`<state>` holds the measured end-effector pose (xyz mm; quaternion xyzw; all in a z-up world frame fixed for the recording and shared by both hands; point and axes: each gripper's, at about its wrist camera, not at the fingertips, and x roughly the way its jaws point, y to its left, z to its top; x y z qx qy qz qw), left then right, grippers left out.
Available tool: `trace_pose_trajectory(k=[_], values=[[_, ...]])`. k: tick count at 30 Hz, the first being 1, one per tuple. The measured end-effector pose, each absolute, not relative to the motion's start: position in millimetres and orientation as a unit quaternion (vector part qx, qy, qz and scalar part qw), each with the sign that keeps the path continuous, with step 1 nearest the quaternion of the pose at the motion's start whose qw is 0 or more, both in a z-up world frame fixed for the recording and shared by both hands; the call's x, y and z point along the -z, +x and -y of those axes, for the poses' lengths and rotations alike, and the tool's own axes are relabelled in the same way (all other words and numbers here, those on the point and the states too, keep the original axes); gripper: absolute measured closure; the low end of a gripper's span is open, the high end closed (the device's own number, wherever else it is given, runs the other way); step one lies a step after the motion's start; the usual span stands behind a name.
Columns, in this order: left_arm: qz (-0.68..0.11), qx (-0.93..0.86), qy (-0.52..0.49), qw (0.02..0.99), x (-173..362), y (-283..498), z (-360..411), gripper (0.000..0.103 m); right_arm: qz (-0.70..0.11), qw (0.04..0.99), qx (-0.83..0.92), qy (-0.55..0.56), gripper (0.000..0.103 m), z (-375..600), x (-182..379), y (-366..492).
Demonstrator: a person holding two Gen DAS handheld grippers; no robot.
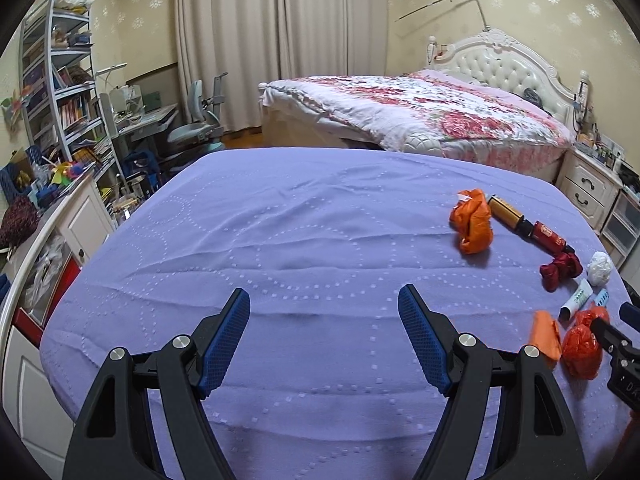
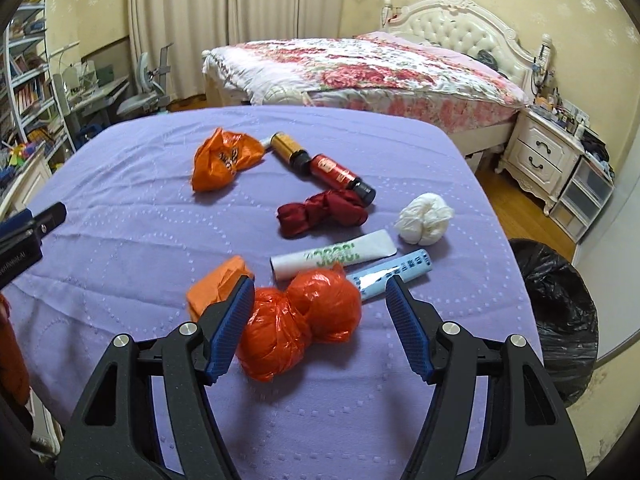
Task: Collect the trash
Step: 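Lower the right gripper onto the red plastic bag and close it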
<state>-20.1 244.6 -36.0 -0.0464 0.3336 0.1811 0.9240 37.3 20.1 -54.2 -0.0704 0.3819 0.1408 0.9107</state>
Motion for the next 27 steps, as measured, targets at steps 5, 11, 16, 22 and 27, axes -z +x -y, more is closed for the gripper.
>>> trace_pose_trajectory(k=[5, 11, 16, 22, 27], values=[[-0.339, -0.177, -0.054, 0.922, 41, -21, -246, 0.029, -0.379, 0.913, -0.126, -0.082, 0.028, -12, 57, 30], [-0.344, -0.164, -0.059, 0.923, 46, -22, -241, 0.029, -0.38, 0.916, -0.112, -0.07, 0.027, 6, 54, 24], [-0.343, -0.159, -0.056, 0.924, 47, -24, -235, 0.029, -0.377, 0.916, -0.111, -0.077, 0.027, 7, 54, 20], [-0.342, -0.168, -0.061, 0.923, 46, -27, -242, 0.029, -0.377, 0.919, -0.09, -0.077, 0.026, 25, 55, 18], [-0.344, -0.168, -0.063, 0.922, 48, -26, -243, 0.029, -0.379, 0.92, -0.065, -0.072, 0.026, 43, 56, 22]])
